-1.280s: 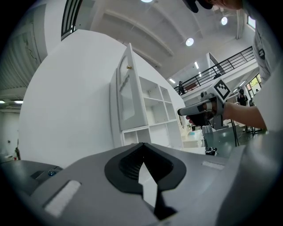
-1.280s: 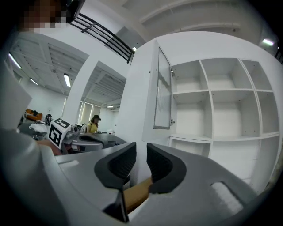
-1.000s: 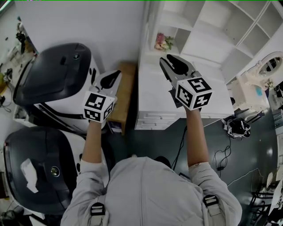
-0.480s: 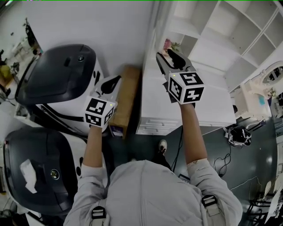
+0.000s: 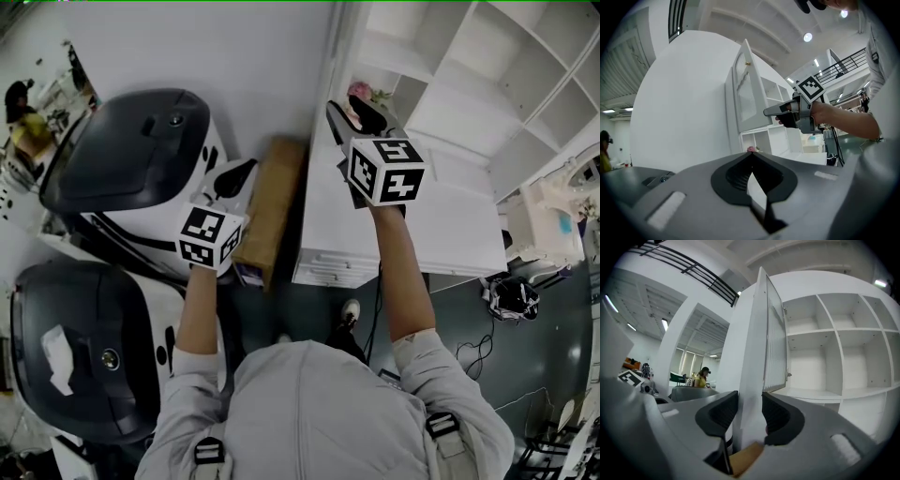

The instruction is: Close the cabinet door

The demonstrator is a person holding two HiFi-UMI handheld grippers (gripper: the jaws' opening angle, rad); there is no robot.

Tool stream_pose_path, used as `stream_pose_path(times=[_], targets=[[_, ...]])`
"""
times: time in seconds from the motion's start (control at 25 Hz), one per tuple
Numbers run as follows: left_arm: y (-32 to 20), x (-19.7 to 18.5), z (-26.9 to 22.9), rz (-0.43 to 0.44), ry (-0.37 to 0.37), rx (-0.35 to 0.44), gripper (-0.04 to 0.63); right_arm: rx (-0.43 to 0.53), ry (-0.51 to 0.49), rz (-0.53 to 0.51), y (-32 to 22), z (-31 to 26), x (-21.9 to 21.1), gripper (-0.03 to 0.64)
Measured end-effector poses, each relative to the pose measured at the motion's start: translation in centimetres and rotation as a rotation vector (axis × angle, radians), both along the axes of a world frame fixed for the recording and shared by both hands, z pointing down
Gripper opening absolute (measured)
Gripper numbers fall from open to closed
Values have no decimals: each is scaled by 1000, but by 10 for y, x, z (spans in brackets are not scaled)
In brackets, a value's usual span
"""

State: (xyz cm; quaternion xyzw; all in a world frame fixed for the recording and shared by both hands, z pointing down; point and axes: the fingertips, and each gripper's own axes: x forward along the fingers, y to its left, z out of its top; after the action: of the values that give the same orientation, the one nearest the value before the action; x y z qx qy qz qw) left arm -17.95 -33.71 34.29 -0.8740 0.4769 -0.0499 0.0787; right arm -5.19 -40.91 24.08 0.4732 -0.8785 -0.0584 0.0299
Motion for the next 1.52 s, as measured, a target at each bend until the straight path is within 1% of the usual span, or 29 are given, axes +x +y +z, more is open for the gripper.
stream_pose_path(times=[0.04, 0.12, 0.28, 0.48, 0.64, 0.8, 0.88, 1.0, 1.12, 1.28, 1.4, 1.52], targets=[[0, 2, 1, -3, -2, -2, 18, 5, 17, -5, 1, 0, 1, 162], [-1, 5, 2, -9, -9, -6, 18, 4, 28, -28, 3, 1, 4, 120], [-8, 17, 1, -7, -15, -8, 18, -26, -9, -77, 5, 1, 19, 100], [-22, 45, -6, 19, -20, 4, 18, -43, -7, -119, 5, 1, 44, 95], [-37, 67, -10, 32, -18, 13, 18, -65, -42, -175, 2, 0, 60, 91], [-53, 89, -11, 51, -13, 4, 18, -71, -45, -205, -1, 1, 80, 89], [-63, 98, -13, 60, -17, 3, 18, -76, -44, -187, -5, 1, 94, 83], [-77, 111, -12, 77, -20, -6, 18, -81, -30, -133, -15, 1, 120, 75], [-89, 126, -11, 95, -24, -15, 18, -84, -36, -88, -30, 0, 146, 70], [-107, 144, -11, 107, -16, -17, 18, -105, -83, -75, -52, -1, 178, 69], [-118, 157, -11, 117, -4, -23, 18, -110, -88, -70, -70, -2, 197, 75], [-127, 169, -12, 125, -3, -24, 18, -97, -87, -19, -91, -3, 219, 81]])
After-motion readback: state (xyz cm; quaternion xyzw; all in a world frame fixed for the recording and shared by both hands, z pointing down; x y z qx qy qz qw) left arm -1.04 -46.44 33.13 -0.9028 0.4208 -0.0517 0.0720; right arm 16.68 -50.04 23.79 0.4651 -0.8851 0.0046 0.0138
